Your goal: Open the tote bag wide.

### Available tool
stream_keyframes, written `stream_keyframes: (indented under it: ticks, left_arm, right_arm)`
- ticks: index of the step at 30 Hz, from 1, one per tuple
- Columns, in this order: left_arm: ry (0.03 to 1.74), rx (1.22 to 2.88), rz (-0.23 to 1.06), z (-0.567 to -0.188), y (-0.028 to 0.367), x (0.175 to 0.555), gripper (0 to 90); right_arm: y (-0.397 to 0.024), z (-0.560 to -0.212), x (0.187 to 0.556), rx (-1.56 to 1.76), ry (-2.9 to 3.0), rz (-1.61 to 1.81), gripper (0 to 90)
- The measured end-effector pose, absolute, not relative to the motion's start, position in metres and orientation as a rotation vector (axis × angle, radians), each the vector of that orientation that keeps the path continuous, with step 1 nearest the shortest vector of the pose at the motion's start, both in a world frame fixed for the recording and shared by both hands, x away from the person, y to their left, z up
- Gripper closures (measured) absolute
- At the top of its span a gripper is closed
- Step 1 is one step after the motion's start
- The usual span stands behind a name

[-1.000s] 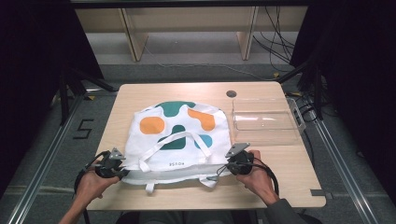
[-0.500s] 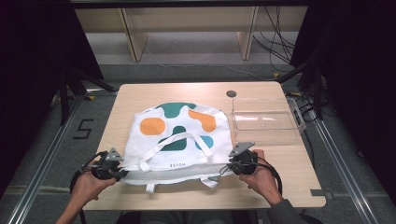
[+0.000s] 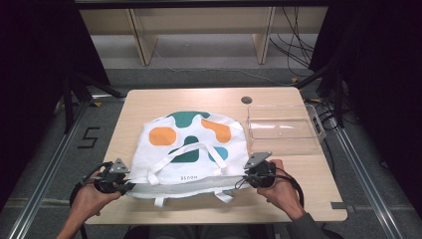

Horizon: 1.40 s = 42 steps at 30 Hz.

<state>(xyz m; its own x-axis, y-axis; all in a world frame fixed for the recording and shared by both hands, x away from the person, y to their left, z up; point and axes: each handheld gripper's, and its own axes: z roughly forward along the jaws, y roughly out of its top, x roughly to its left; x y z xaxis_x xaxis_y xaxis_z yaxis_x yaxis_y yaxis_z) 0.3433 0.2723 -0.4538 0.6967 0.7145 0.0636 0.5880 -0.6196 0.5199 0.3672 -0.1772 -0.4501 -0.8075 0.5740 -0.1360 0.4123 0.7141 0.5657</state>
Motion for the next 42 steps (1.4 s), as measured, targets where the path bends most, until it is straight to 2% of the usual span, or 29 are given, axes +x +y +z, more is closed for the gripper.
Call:
stream_keyframes:
  ticks: [4,10,13,16,18,20,25,32,42]
  left_arm:
    - [0.954,2.462,0.367,-0.444,0.270,0.343,83.9]
    - [0.893,2.488,0.311,-0.414,0.275,0.344,84.0]
    - [0.876,2.496,0.346,-0.384,0.277,0.348,84.0]
    - [0.861,2.490,0.357,-0.369,0.278,0.350,84.0]
    - [0.872,2.472,0.368,-0.354,0.278,0.352,84.0]
    - [0.829,2.482,0.401,-0.338,0.280,0.355,84.0]
    - [0.829,2.506,0.414,-0.298,0.280,0.364,84.1]
    - [0.847,2.555,0.407,-0.263,0.277,0.373,84.7]
    - [0.887,2.490,0.470,-0.209,0.283,0.391,85.3]
  right_arm:
    - [-0.181,-0.438,0.371,0.751,2.626,0.756,81.8]
    - [-0.182,-0.398,0.382,0.701,2.677,0.741,82.3]
    - [-0.181,-0.366,0.389,0.685,2.671,0.771,82.4]
    - [-0.181,-0.350,0.392,0.657,2.669,0.773,82.4]
    - [-0.180,-0.327,0.396,0.601,2.662,0.760,82.4]
    - [-0.179,-0.319,0.396,0.604,2.660,0.754,82.5]
    - [-0.177,-0.278,0.403,0.553,2.661,0.751,82.9]
    - [-0.171,-0.245,0.411,0.508,2.704,0.721,83.1]
    - [-0.168,-0.191,0.422,0.530,2.669,0.704,83.5]
